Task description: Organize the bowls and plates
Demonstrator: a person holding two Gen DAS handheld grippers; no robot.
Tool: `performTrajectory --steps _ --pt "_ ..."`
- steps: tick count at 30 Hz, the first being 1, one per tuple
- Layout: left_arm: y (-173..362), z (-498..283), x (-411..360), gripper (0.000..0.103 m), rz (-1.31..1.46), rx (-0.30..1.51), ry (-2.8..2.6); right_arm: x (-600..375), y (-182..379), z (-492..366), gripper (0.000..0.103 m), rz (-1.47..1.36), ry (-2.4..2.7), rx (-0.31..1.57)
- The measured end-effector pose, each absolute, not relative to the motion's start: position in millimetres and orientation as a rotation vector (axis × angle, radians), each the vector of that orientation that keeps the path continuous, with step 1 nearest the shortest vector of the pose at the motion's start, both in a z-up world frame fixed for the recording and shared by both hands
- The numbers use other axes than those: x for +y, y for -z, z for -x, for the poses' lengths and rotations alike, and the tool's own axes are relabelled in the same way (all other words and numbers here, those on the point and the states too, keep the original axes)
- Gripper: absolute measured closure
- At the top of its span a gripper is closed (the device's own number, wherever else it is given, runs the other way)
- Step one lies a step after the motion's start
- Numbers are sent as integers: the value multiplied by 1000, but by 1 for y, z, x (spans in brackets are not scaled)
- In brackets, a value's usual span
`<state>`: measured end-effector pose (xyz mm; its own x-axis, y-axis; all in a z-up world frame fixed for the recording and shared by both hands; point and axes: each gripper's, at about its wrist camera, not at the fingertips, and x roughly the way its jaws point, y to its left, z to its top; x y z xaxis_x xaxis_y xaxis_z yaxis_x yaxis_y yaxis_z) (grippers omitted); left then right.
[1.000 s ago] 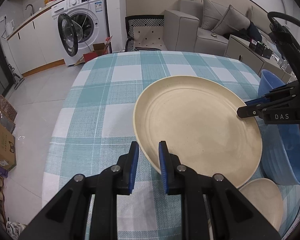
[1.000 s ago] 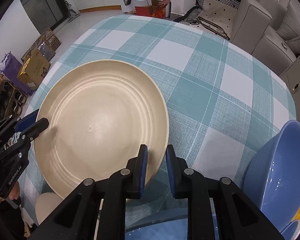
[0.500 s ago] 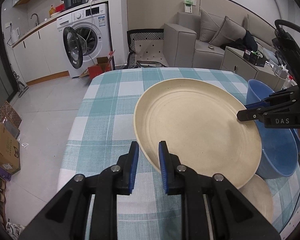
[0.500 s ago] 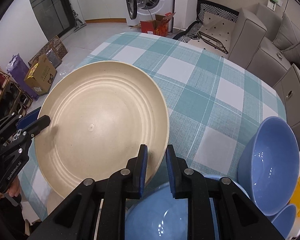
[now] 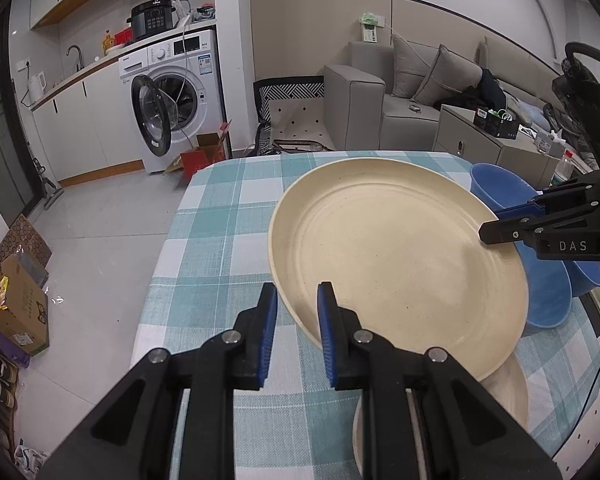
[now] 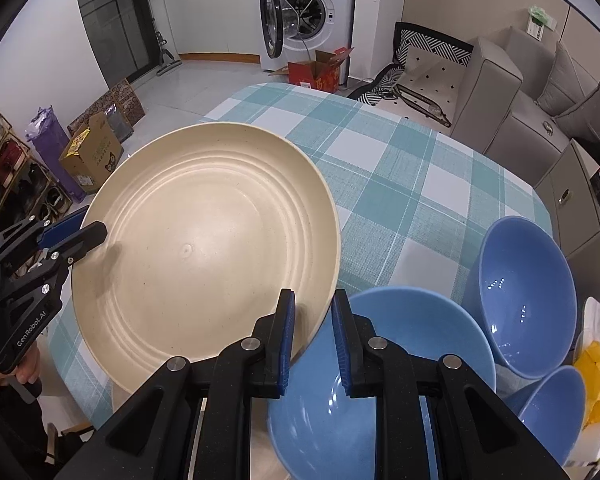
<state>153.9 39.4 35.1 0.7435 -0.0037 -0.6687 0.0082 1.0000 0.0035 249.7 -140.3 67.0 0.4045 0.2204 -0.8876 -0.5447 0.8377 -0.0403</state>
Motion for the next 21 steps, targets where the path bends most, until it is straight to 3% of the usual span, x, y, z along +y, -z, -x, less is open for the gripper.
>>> performTrajectory --steps 21 --pt "-42 -111 25 85 -50 688 11 -157 -71 -193 84 352 -501 997"
